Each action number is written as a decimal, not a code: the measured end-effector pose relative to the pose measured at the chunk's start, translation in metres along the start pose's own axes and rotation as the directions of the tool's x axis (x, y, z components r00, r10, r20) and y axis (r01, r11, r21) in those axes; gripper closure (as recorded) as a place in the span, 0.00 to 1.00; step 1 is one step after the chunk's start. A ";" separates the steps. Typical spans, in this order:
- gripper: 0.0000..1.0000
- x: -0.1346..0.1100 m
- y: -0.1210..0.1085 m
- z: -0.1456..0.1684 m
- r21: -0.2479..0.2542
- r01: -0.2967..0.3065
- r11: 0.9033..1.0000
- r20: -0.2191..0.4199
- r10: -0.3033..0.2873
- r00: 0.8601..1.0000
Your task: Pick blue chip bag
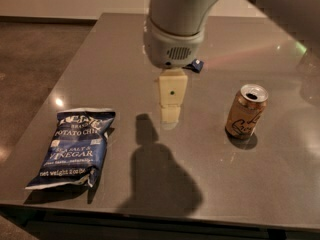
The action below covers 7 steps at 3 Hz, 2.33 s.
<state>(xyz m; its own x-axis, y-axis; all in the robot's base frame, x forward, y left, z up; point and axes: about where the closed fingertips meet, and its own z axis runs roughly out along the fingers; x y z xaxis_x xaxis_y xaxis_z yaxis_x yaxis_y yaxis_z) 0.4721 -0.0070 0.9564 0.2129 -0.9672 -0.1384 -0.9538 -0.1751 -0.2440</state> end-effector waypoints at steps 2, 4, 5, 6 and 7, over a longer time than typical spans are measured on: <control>0.00 -0.090 0.008 0.050 -0.107 0.247 0.963 0.061 -0.242 0.968; 0.00 -0.128 0.012 0.093 -0.174 0.383 0.907 0.106 -0.370 0.923; 0.00 -0.134 0.015 0.112 -0.207 0.417 0.885 0.120 -0.400 0.909; 0.02 -0.137 0.022 0.125 -0.247 0.447 0.860 0.129 -0.428 0.895; 0.24 -0.138 0.025 0.131 -0.270 0.451 0.851 0.124 -0.434 0.892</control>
Offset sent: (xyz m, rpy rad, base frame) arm -0.0236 0.1262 -0.0591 -0.0600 0.1295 0.3654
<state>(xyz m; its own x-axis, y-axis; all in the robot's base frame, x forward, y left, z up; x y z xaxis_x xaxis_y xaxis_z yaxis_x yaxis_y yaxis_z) 0.4462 0.1461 0.8440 0.6304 -0.7641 -0.1369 -0.7723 -0.6352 -0.0113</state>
